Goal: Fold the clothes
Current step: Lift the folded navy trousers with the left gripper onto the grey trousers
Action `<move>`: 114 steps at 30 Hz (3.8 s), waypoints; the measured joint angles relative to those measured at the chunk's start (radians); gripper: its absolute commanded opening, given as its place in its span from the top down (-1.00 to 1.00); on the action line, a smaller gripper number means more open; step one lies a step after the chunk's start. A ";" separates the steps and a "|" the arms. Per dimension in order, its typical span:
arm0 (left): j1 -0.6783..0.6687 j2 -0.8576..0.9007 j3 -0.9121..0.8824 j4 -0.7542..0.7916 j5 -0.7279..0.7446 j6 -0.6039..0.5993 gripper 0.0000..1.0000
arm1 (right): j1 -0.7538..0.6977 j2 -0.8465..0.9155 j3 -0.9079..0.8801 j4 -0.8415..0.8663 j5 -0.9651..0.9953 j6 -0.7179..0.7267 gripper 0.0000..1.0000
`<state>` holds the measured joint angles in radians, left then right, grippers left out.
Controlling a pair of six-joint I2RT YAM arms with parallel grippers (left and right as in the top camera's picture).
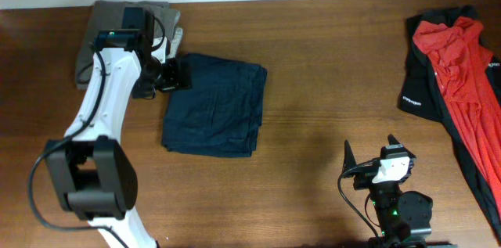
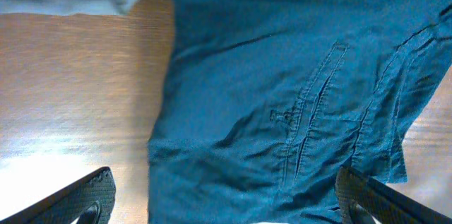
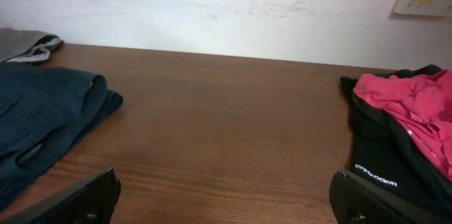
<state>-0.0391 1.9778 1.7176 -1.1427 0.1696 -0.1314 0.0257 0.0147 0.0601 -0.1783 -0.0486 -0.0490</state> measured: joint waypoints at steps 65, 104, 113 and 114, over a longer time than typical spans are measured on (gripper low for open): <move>0.036 0.342 0.551 0.093 0.131 0.240 1.00 | 0.000 -0.001 0.000 0.000 0.000 0.000 -0.98; 0.232 0.342 0.687 0.104 0.091 0.315 1.00 | 0.000 -0.001 0.000 0.000 0.000 0.000 -0.97; 0.286 0.357 0.687 0.156 0.085 0.319 1.00 | 0.000 -0.001 0.000 0.000 0.000 0.000 -0.97; 0.295 0.365 0.687 0.165 0.084 0.319 1.00 | 0.000 -0.001 0.000 0.000 0.000 0.000 -0.98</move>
<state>0.2558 2.3425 2.4050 -0.9779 0.2539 0.1879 0.0257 0.0139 0.0597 -0.1783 -0.0486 -0.0490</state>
